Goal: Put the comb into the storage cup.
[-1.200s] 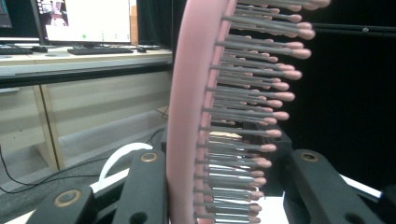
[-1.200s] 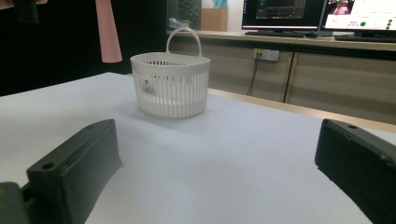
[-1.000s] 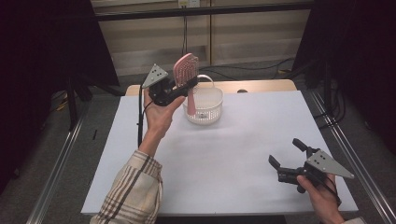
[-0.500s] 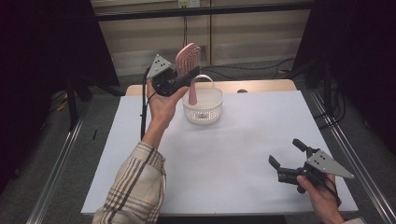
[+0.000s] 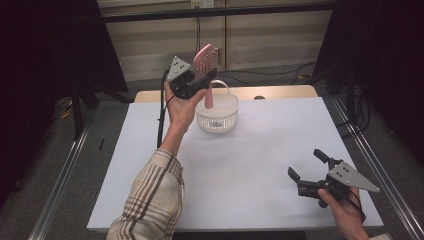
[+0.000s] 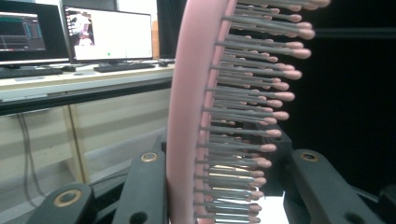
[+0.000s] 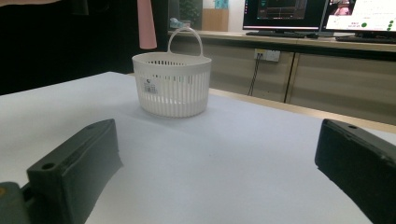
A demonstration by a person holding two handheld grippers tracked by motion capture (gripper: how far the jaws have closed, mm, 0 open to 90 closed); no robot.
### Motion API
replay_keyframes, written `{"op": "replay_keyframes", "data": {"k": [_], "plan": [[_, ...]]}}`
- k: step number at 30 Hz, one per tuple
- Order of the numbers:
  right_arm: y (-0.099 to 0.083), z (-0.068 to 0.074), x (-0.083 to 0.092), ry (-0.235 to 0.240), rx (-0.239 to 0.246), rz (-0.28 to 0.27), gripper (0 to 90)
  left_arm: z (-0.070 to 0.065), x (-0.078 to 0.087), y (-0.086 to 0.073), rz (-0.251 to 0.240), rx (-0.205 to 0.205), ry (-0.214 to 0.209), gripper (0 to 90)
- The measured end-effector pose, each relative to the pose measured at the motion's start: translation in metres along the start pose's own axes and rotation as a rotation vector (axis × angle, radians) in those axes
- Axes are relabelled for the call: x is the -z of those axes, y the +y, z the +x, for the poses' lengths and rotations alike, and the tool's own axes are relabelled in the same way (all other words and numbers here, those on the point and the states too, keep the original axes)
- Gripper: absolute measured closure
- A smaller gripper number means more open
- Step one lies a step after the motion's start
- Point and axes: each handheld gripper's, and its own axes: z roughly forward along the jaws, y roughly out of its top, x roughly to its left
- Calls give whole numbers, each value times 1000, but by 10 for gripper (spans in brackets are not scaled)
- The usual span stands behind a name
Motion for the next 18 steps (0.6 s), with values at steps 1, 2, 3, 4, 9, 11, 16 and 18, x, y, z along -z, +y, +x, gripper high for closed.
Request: {"op": "replay_keyframes", "data": {"k": [1,2,3,4,9,11,16,18], "plan": [[0,0,0,1,2,3,0,0,-2,-2,-5,3,0,631],[0,0,0,0,0,3,0,-1,-4,-5,-5,6,-5,630],[0,0,0,1,2,6,0,-2,-6,-8,5,1,-6,630],[0,0,0,3,2,2,0,-4,-8,-11,21,-18,-4,631],[-1,0,0,4,8,6,0,-5,-14,-21,37,-12,-9,630],[-2,0,0,4,8,5,0,-4,-14,-24,46,-21,-2,630],[-1,0,0,2,4,4,0,1,-14,-33,58,7,7,630],[-2,0,0,3,6,5,0,2,-13,-36,65,12,27,630]]}}
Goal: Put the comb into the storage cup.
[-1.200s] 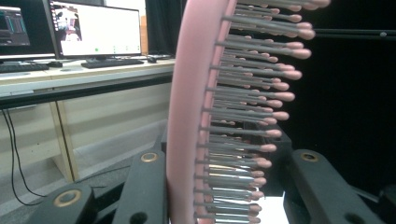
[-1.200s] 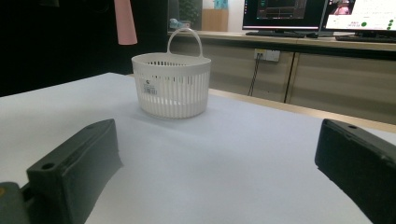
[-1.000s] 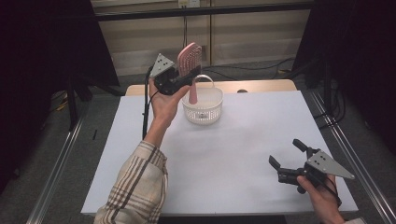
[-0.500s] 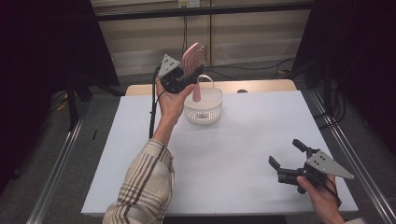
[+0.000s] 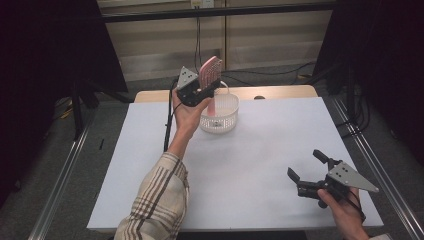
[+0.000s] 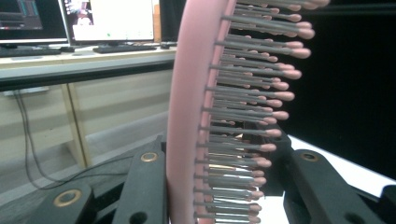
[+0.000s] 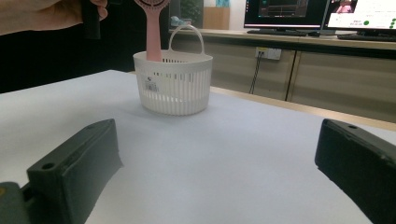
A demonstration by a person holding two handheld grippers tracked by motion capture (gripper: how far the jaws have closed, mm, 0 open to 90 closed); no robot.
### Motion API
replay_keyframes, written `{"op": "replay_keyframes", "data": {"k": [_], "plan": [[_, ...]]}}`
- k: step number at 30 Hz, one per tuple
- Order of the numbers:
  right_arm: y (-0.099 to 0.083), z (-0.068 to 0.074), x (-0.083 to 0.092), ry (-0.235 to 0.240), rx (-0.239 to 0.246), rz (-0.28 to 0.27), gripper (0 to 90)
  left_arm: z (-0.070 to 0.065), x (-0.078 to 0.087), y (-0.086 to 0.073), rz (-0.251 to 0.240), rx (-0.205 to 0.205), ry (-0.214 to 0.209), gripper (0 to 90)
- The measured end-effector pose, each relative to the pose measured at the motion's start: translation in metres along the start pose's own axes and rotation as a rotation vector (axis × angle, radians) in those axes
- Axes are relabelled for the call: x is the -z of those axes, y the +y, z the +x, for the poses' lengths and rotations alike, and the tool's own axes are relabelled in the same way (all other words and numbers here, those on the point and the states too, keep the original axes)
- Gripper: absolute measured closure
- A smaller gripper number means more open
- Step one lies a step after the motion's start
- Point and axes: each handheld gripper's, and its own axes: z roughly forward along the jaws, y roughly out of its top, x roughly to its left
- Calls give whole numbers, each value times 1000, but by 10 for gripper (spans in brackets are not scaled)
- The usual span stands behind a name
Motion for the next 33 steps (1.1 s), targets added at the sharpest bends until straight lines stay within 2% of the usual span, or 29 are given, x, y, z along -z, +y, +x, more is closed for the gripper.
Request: {"op": "replay_keyframes", "data": {"k": [12,17,19,28,30,32,33], "plan": [[0,1,0,3,1,6,0,2,-6,-25,48,20,-10,630],[0,0,0,2,1,5,0,0,-11,-31,50,34,-25,630],[0,1,0,6,2,8,0,-1,-12,-32,56,23,-23,630],[-1,0,0,5,1,8,0,0,-18,-43,73,39,-30,630],[-1,1,0,8,2,11,0,0,-18,-46,85,10,-17,629],[-1,1,0,11,1,8,0,2,-19,-49,89,27,-19,629],[-1,1,0,12,2,10,0,2,-20,-50,91,21,-17,629]]}}
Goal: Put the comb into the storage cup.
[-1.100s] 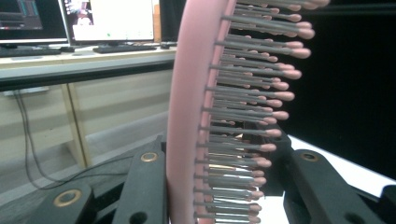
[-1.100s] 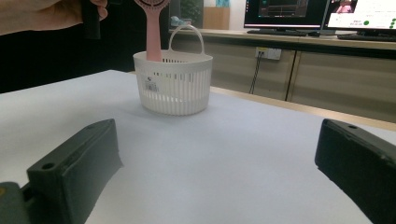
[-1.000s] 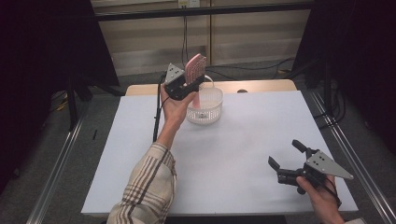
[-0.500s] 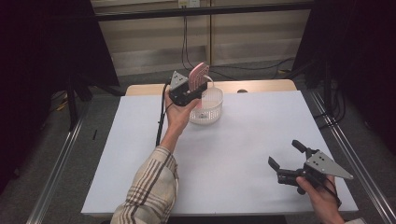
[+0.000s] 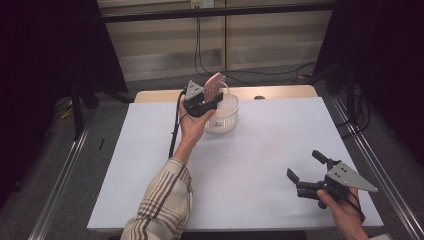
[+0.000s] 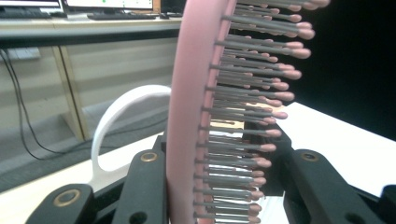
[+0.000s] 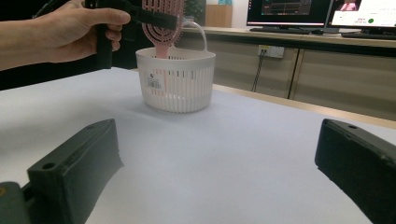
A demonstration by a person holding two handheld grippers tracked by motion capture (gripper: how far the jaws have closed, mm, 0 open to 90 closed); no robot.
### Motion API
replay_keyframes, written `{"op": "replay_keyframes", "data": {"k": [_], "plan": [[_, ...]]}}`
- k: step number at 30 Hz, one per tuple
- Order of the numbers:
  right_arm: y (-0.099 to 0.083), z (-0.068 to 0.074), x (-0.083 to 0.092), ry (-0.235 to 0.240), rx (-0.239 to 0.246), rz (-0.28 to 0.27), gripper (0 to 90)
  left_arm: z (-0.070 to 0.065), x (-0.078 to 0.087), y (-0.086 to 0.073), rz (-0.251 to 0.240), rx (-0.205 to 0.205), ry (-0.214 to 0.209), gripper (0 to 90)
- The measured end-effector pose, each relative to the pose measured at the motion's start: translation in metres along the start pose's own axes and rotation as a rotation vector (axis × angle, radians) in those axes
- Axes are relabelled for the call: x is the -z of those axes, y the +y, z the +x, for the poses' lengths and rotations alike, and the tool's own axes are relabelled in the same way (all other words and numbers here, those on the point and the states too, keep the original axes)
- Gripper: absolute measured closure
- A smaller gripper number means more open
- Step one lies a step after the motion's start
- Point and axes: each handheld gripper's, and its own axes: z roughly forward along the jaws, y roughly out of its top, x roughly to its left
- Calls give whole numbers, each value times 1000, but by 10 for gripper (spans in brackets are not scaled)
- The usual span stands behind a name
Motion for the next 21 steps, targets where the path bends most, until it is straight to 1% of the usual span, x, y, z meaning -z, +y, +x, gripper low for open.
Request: {"op": "replay_keyframes", "data": {"k": [1,2,5,6,8,10,16,18,20,21], "plan": [[0,0,0,-1,0,0,0,0,-1,-1,-4,-5,0,629],[0,0,0,2,0,0,0,0,-1,-1,-1,3,-6,629],[-1,0,0,1,2,2,0,0,-3,-3,-2,6,-7,629],[-1,0,0,2,3,3,0,1,-4,-5,-6,20,-12,629],[-1,0,0,1,0,2,0,2,-5,-7,-3,35,-16,629],[-1,0,0,0,0,2,0,2,-6,-9,-1,33,-20,628],[-1,0,0,3,2,4,0,5,-4,-8,6,36,-12,624],[-1,0,0,4,3,3,0,7,-3,-8,8,44,-6,621],[-1,0,0,4,2,6,0,9,-2,-7,16,27,6,612],[-1,0,0,4,2,7,0,9,0,-5,22,8,19,607]]}}
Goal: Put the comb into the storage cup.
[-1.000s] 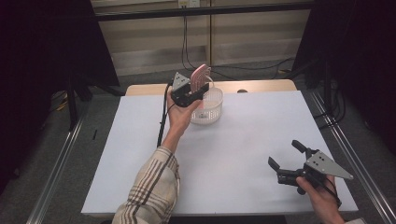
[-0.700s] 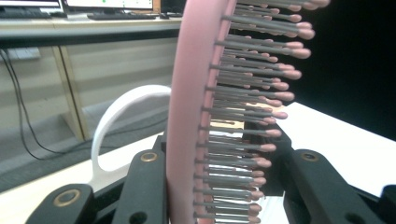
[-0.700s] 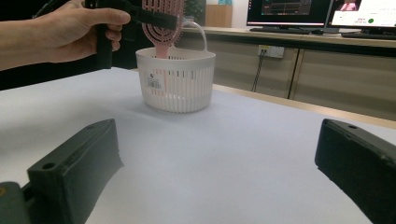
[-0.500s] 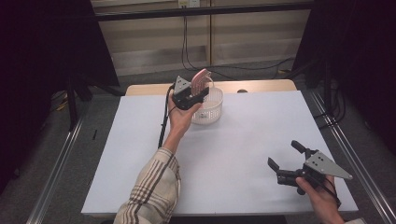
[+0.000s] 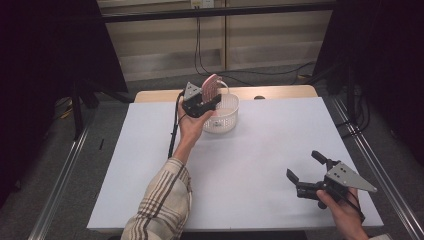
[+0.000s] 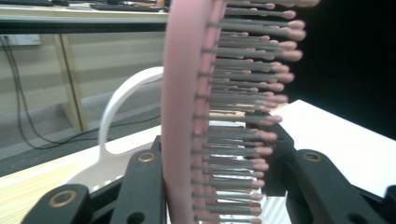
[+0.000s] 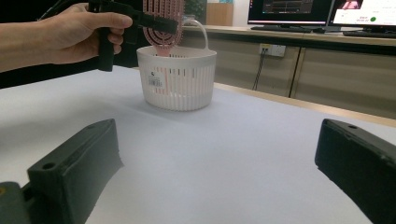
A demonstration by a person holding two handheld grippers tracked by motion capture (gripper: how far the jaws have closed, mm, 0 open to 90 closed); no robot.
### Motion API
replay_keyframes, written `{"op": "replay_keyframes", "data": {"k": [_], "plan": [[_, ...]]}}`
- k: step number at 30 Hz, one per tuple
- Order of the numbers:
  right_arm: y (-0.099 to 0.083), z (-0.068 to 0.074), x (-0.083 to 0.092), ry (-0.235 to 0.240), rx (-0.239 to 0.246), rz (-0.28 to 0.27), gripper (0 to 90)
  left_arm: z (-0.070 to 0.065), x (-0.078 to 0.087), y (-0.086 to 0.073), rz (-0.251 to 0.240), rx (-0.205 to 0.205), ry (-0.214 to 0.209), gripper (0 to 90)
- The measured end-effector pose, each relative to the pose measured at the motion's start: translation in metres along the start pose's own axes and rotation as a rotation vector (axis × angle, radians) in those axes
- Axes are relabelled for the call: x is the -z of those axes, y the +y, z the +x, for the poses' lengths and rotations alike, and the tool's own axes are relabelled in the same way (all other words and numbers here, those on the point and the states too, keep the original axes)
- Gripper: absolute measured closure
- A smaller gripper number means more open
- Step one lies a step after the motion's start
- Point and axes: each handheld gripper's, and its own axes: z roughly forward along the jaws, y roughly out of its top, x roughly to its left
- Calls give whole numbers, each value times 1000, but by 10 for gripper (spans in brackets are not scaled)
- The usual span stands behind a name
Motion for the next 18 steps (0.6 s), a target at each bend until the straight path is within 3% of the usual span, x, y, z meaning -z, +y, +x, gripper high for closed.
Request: {"op": "replay_keyframes", "data": {"k": [1,2,7,12,18], "plan": [[0,0,0,1,0,-1,0,0,1,1,-1,-7,13,596],[0,0,0,1,0,-1,0,2,1,2,-5,14,4,595],[0,0,0,0,1,-1,0,8,5,2,7,-1,26,579],[0,0,0,2,1,-2,0,18,12,6,28,-49,54,538],[0,0,-1,1,-2,0,0,32,17,5,38,-35,87,510]]}}
